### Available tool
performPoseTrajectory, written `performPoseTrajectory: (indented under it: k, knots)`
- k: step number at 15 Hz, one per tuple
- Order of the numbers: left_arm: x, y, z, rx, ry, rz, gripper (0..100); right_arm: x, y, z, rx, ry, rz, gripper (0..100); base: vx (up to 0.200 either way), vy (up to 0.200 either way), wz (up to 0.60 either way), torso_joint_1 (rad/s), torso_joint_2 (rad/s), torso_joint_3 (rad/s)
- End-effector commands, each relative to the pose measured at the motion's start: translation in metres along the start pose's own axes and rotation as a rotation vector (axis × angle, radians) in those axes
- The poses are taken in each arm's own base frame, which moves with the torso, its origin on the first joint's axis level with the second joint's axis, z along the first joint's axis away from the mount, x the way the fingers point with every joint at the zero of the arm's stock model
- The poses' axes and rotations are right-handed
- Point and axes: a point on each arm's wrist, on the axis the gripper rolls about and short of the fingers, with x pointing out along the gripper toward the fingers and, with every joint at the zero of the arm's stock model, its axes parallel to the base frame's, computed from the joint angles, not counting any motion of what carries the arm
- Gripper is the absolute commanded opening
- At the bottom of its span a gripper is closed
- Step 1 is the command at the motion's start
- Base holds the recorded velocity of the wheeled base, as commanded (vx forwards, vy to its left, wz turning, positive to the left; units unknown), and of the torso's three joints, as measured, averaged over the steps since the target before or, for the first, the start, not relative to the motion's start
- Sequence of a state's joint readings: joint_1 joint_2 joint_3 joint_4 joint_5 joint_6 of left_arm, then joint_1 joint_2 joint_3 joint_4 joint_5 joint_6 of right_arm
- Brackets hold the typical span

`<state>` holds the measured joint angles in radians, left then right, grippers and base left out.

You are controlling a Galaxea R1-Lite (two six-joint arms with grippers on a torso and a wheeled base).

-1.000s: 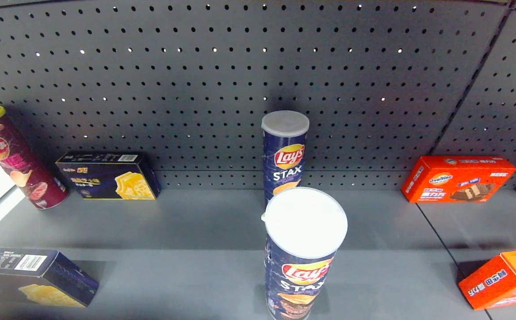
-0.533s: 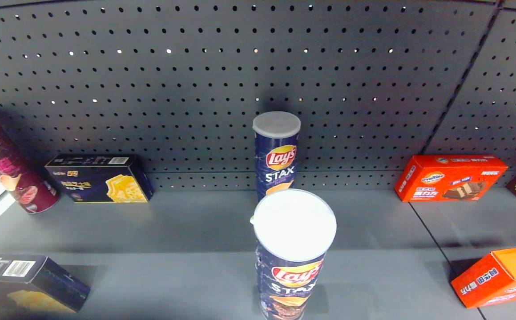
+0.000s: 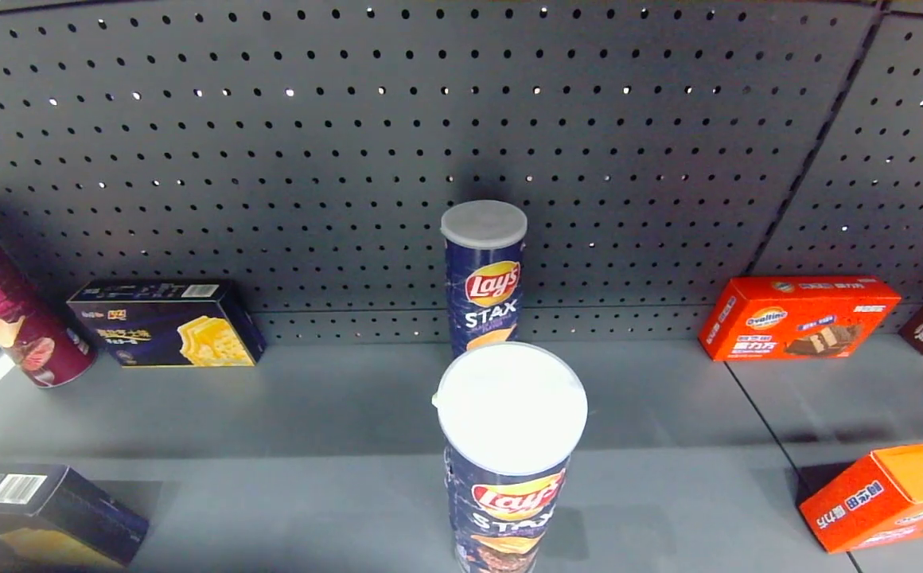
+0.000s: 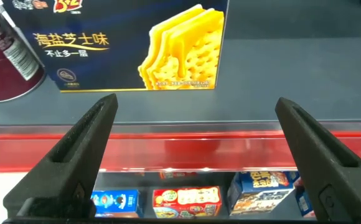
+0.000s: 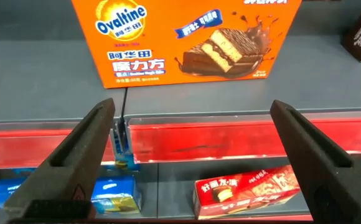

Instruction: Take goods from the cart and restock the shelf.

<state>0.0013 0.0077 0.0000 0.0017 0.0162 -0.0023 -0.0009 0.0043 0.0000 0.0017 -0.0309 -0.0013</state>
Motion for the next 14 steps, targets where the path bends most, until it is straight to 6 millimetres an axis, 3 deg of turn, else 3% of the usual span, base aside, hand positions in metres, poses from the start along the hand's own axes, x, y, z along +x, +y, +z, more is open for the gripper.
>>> performPoseTrajectory:
  k: [1, 4, 14]
  knots:
    - [0.0, 0.0, 0.0, -0.001, 0.0, 0.001, 100, 0.0001, 0.0, 0.0001, 0.0, 0.002, 0.001, 100, 0.0, 0.0, 0.0, 0.0, 0.0, 0.0]
    - [0.0, 0.0, 0.0, -0.001, 0.0, -0.001, 100, 0.0001, 0.0, 0.0001, 0.0, 0.002, 0.001, 100, 0.0, 0.0, 0.4, 0.002, 0.0, 0.005]
    - [0.0, 0.0, 0.0, -0.001, 0.0, -0.001, 100, 0.0001, 0.0, 0.0001, 0.0, 0.002, 0.001, 100, 0.0, 0.0, 0.0, 0.0, 0.0, 0.0]
